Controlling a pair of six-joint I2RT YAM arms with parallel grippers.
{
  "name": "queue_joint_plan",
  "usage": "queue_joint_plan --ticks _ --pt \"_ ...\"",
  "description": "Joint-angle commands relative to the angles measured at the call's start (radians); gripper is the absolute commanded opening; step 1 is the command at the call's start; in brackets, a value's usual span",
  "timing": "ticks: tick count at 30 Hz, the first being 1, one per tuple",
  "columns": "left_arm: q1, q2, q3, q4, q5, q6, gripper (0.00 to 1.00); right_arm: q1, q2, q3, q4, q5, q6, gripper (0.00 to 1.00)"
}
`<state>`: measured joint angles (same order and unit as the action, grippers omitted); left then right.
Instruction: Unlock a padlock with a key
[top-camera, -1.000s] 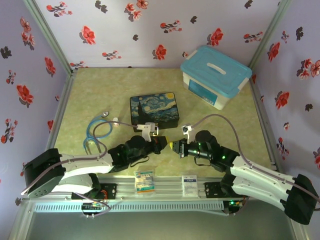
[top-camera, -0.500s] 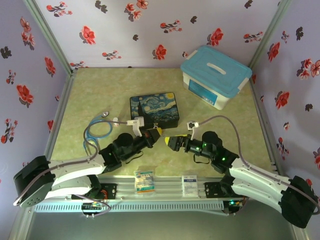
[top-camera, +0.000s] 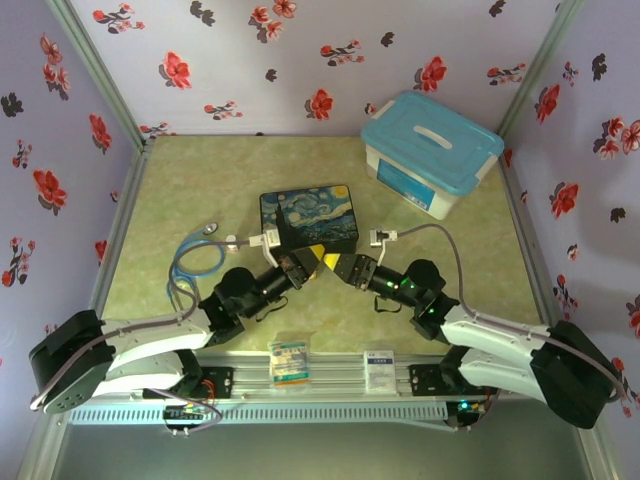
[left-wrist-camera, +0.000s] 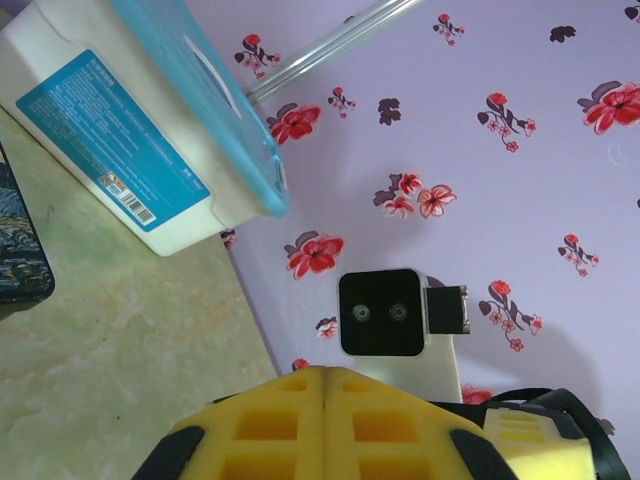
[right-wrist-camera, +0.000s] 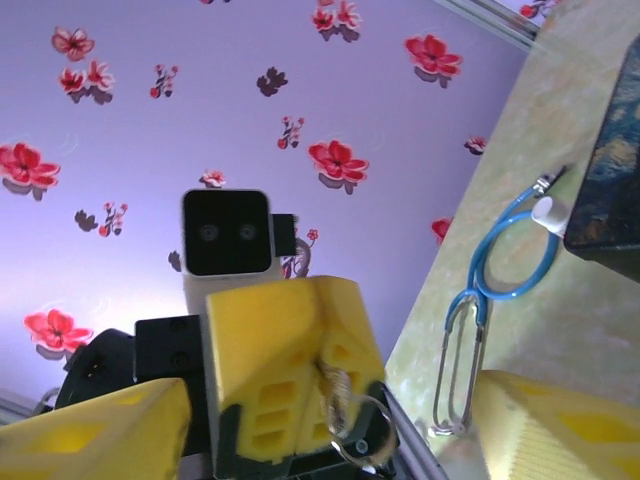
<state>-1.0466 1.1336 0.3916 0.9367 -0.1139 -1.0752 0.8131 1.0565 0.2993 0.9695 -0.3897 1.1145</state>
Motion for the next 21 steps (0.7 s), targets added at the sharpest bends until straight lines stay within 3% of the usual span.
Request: queue_joint_plan --ticks 1,12,21 --pt "0.008 0.01 0.005 0.076 0.016 -0.019 0.0 -0.006 0.023 0.007 0.148 -0.032 0.039 0.66" --pt "0.013 0.008 0.012 0.057 0.027 -0.019 0.0 -0.009 0.094 -0.004 0.236 -0.026 0.052 0.37" --pt "0.013 -0.002 0.013 0.026 0.013 -0.004 0.0 -0.008 0.083 -0.039 0.238 -0.005 0.061 0.23"
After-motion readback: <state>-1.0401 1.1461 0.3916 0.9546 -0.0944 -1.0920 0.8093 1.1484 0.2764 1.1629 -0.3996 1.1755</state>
